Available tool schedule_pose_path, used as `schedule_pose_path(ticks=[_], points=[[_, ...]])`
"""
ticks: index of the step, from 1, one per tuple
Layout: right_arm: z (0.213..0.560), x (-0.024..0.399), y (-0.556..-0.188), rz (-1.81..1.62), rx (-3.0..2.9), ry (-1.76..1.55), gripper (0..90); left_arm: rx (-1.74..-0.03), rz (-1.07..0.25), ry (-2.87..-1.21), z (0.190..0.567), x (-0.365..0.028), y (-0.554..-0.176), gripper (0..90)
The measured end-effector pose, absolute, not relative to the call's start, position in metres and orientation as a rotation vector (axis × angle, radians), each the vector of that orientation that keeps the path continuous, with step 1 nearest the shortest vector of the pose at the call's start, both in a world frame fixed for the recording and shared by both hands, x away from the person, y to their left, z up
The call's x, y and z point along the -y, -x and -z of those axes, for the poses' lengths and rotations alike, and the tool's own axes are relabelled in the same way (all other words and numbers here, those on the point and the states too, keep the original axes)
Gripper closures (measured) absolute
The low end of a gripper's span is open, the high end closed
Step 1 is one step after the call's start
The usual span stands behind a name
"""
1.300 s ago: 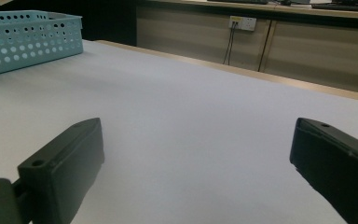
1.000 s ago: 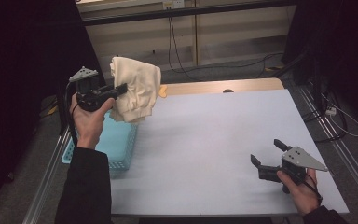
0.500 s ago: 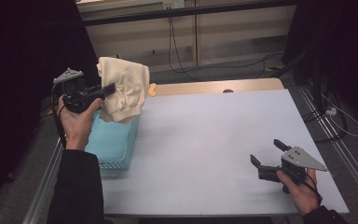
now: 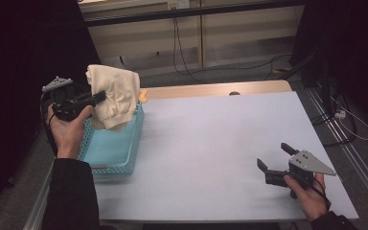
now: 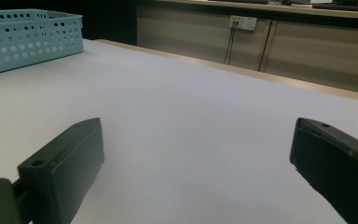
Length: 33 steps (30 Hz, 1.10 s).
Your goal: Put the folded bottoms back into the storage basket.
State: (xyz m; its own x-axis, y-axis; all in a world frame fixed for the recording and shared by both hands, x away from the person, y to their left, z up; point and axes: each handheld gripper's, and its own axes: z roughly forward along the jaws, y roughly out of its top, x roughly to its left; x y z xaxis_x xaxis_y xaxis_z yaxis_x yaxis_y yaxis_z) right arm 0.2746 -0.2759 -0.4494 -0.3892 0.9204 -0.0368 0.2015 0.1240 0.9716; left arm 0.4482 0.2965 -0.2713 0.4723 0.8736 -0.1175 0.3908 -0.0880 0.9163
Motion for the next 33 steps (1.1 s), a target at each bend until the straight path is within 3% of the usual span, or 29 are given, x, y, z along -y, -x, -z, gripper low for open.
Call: schedule_pose_path(ticks=[33], points=[[0.450, 0.276, -0.274, -1.313, -1.711, -1.092, 2.5, -1.195, -0.581, -1.698, 0.320, -0.327, -0.439, 71.7]])
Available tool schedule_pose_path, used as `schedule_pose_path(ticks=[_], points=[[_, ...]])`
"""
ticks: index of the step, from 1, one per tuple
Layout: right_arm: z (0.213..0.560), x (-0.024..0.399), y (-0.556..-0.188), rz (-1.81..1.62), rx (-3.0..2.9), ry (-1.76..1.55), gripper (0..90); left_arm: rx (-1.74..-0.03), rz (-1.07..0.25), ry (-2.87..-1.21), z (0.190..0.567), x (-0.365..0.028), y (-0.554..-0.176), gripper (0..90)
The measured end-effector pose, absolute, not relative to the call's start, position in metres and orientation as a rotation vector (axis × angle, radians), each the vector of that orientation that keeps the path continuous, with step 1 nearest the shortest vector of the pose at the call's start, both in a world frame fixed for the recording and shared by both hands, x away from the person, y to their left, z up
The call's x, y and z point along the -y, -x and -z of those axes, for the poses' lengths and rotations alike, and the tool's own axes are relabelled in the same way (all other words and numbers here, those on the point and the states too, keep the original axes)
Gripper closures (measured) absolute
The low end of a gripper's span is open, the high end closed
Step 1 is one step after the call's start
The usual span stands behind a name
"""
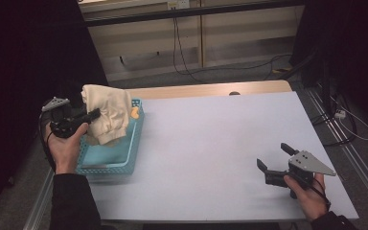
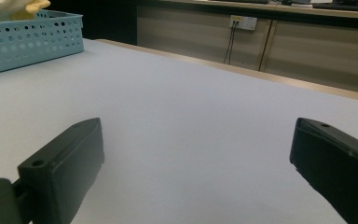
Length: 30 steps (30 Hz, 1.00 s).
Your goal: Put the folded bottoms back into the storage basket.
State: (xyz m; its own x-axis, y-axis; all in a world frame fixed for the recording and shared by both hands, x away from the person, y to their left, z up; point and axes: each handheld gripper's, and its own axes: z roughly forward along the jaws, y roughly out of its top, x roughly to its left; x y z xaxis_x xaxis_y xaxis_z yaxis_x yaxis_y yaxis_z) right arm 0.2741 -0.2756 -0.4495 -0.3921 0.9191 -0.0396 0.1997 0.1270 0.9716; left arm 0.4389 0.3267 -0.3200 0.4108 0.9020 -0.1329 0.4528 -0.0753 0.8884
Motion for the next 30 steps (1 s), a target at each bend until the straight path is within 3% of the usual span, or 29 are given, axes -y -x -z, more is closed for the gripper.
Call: schedule_pose_path(ticks=[14, 30], points=[[0.449, 0.276, -0.273, -1.312, -1.711, -1.094, 2.5, -1.284, -0.525, -1.734, 0.340, -0.342, -0.446, 71.8], [0.449, 0.276, -0.274, -1.314, -1.711, -1.094, 2.5, -1.285, -0.342, -1.868, 0.359, -0.332, -0.460, 71.7]])
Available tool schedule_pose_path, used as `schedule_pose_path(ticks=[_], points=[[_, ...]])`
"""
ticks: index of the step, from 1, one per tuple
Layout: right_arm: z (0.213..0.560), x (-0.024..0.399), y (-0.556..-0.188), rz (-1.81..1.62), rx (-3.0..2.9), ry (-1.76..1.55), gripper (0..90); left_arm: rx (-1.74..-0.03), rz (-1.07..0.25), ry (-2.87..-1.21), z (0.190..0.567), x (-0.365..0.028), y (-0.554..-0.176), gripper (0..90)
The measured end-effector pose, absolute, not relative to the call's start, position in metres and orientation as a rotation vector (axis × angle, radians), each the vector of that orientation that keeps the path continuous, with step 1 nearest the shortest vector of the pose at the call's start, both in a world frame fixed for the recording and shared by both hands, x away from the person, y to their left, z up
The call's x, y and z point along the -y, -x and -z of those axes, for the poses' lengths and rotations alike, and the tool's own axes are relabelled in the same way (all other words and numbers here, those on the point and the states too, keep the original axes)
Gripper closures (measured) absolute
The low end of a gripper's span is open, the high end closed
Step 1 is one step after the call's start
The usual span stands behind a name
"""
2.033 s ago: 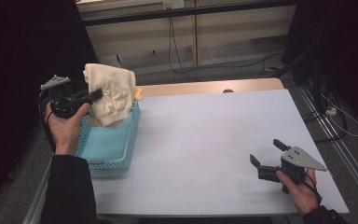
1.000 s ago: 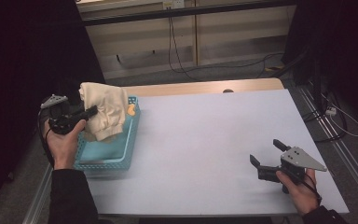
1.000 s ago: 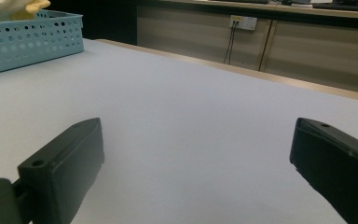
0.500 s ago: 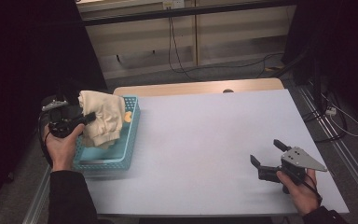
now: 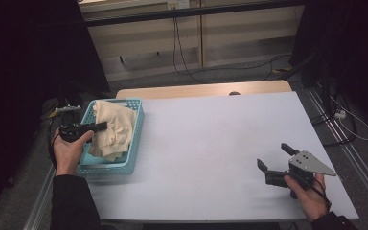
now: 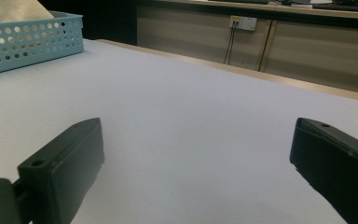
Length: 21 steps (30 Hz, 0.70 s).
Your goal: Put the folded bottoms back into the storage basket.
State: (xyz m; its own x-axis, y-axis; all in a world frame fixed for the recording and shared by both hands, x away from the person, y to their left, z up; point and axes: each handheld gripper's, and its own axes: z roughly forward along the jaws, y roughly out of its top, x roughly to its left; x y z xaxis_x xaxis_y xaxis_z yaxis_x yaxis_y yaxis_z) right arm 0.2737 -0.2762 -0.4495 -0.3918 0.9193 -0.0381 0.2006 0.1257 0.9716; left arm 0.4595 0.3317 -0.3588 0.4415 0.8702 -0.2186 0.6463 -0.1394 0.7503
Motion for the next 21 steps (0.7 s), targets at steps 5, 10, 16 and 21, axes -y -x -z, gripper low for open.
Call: schedule_pose_path(ticks=[5, 10, 16, 21], points=[[0.450, 0.276, -0.274, -1.314, -1.711, -1.094, 2.5, -1.287, -0.318, -1.880, 0.363, -0.331, -0.462, 71.7], [0.450, 0.276, -0.274, -1.314, -1.710, -1.095, 2.5, -1.299, -0.305, -1.890, 0.366, -0.330, -0.465, 71.6], [0.450, 0.276, -0.274, -1.314, -1.710, -1.095, 2.5, -1.310, -0.264, -1.874, 0.369, -0.330, -0.467, 71.7], [0.450, 0.276, -0.274, -1.314, -1.710, -1.094, 2.5, -1.343, -0.286, -1.901, 0.369, -0.330, -0.470, 71.6]])
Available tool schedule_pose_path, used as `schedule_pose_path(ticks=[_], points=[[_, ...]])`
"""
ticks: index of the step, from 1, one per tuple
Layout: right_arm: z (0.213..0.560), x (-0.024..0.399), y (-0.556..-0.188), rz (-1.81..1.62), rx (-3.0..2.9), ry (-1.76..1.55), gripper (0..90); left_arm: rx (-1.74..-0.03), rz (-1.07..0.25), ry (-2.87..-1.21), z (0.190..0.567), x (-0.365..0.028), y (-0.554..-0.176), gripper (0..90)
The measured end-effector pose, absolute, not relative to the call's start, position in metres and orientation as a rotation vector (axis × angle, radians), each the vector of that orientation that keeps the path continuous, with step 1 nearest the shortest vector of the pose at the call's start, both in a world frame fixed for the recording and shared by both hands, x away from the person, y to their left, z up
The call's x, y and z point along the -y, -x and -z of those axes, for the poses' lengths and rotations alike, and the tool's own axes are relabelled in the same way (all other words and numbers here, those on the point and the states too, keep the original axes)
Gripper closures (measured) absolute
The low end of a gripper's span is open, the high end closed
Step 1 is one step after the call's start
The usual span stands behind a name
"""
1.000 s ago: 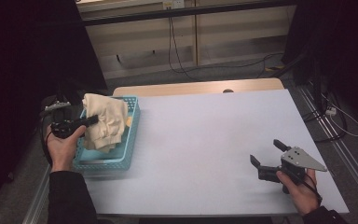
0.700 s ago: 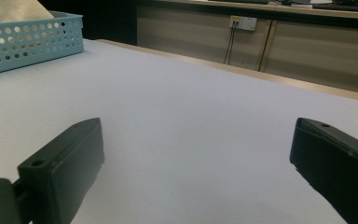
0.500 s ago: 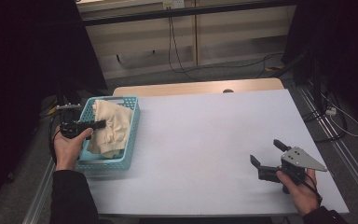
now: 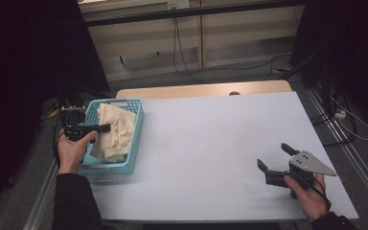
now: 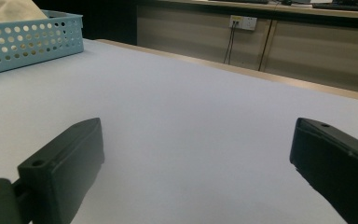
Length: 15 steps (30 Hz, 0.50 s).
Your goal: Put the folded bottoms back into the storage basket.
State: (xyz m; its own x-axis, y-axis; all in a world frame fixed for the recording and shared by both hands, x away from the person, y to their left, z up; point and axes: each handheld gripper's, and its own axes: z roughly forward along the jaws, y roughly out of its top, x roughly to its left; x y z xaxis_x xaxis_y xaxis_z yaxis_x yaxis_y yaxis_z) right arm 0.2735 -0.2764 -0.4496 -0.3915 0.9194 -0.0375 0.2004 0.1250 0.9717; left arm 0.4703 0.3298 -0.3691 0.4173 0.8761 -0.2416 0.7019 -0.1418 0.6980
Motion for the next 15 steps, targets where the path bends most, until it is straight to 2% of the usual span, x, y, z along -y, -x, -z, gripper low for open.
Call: schedule_pose_path(ticks=[3, 15], points=[[0.450, 0.277, -0.273, -1.314, -1.709, -1.097, 2.5, -1.379, -0.266, -1.902, 0.375, -0.335, -0.474, 71.4], [0.450, 0.277, -0.273, -1.312, -1.709, -1.097, 2.5, -1.449, -0.439, -1.974, 0.383, -0.338, -0.480, 67.9]])
